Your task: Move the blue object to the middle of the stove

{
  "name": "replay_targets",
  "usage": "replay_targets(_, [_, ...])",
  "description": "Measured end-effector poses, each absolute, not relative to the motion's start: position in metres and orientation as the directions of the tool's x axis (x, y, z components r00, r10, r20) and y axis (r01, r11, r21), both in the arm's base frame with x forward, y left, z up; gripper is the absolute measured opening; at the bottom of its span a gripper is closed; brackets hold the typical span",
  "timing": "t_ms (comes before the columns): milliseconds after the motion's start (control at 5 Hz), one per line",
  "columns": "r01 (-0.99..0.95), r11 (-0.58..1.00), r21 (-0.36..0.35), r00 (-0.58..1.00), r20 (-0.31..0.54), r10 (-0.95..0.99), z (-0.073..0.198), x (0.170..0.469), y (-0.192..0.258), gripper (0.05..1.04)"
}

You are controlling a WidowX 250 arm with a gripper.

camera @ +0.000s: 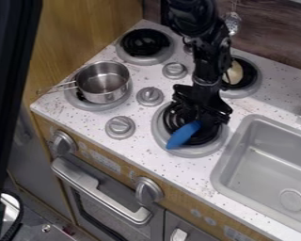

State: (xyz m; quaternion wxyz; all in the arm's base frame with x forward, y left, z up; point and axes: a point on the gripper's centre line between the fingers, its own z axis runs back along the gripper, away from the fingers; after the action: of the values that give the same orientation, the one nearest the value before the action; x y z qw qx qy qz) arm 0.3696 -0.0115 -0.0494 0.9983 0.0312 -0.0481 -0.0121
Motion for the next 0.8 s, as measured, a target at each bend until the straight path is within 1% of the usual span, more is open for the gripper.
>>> replay_targets(200, [0.041,0.995,0.090,0.995,0.083,-0.049,-0.045,0.373,-0.009,0.339])
replay_targets(400, [0.026,0.991,0.133,0.988,0.146,-0.045,-0.021,0.402,0.001,0.338])
replay_targets(600, [-0.051,0.989,0.140,0.974,0.224,0.019,0.012,0.434,0.024,0.335])
replay_targets(800, [-0.146,0.980,0.139,0.973,0.199,0.116,0.001,0.443,0.064,0.333])
